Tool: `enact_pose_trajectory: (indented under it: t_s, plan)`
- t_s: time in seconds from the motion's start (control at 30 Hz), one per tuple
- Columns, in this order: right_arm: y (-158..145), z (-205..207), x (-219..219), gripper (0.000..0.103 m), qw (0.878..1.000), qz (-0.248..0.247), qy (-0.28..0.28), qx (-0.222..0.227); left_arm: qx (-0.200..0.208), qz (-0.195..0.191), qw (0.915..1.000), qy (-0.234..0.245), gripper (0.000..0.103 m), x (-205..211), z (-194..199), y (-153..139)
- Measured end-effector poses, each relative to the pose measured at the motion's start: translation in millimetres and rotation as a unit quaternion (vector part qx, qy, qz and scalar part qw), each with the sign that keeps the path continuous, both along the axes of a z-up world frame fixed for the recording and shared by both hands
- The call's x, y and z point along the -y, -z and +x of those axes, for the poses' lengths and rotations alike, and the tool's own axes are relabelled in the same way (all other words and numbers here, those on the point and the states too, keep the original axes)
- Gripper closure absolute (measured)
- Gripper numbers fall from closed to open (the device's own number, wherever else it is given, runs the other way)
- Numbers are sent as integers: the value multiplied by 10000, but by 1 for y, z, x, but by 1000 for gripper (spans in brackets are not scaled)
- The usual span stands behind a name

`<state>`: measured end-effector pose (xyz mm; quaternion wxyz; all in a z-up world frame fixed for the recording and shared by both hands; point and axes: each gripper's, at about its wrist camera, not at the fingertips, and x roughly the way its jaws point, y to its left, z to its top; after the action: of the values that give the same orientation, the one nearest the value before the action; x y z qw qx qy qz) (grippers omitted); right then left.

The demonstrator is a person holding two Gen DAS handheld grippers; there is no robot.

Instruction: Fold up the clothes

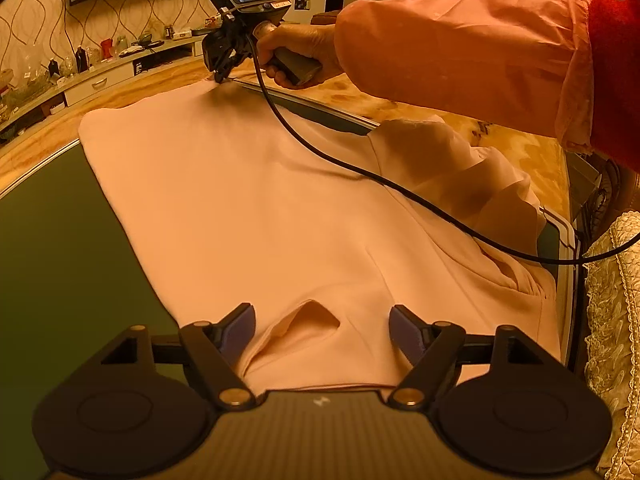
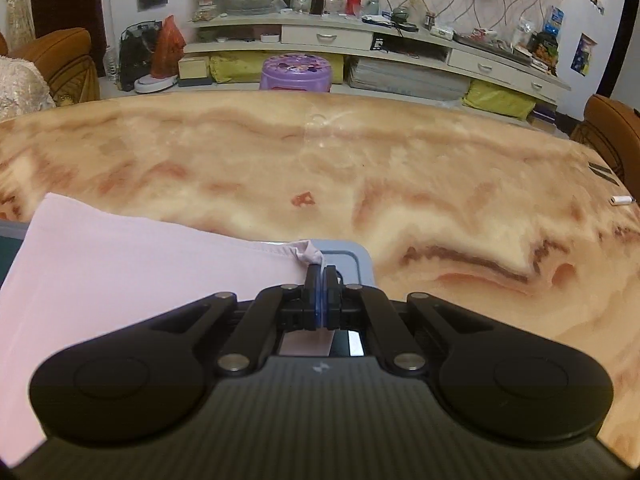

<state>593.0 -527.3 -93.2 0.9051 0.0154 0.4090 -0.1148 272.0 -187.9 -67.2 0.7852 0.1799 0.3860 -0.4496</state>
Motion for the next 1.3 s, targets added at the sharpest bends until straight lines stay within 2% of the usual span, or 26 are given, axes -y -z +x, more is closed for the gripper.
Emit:
enact_pose_trajectory:
  t_s: [0.1, 0.17, 0.23, 0.3, 0.43, 0.5, 0.63, 0.73, 0.83, 1.0, 1.13, 1.23, 1.3]
  plan:
    - [0, -2, 2, 87, 9999, 6, 111, -28, -17, -25, 10000, -2, 23, -1, 1, 0]
    - [-7, -14, 3, 84, 9999, 131, 44, 5, -40, -52, 10000, -6, 23, -3, 2, 0]
    - [-17, -28, 4, 76, 9995, 293, -66, 52, -76, -82, 9999, -24, 23, -4, 3, -1]
    - [-26, -42, 4, 74, 9988, 455, -175, 100, -92, -107, 9999, -43, 23, -5, 5, -1]
    - [-44, -72, 3, 74, 9950, 866, -478, 127, -59, -116, 9999, -64, 22, -5, 5, 0]
    - [-47, -96, -4, 74, 9876, 1297, -877, -64, -62, -122, 9999, -55, 20, -5, 5, 0]
    - [-45, -141, -20, 74, 9744, 1762, -1342, -389, -13, -60, 10000, -41, 19, -3, 5, 0]
    - [-39, -168, -29, 74, 9684, 1852, -1508, -718, -22, -19, 9999, -111, 19, -2, 5, -2]
    - [-41, -199, -38, 74, 9623, 1985, -1671, -811, -61, -50, 9998, -203, 19, -4, 4, -7]
    - [-49, -249, -45, 74, 9550, 2233, -1782, -791, -82, -110, 9998, -157, 19, -1, -5, -17]
    - [-35, -263, -39, 74, 9614, 2131, -1388, -1054, -130, -63, 9999, 21, 19, 7, -18, -17]
    - [-29, -269, -30, 74, 9612, 2302, -1125, -1021, -36, -9, 10000, -7, 19, 8, -22, -11]
    - [-40, -274, -29, 74, 9619, 2354, -1119, -824, 50, 135, 9999, -13, 19, 9, -24, -11]
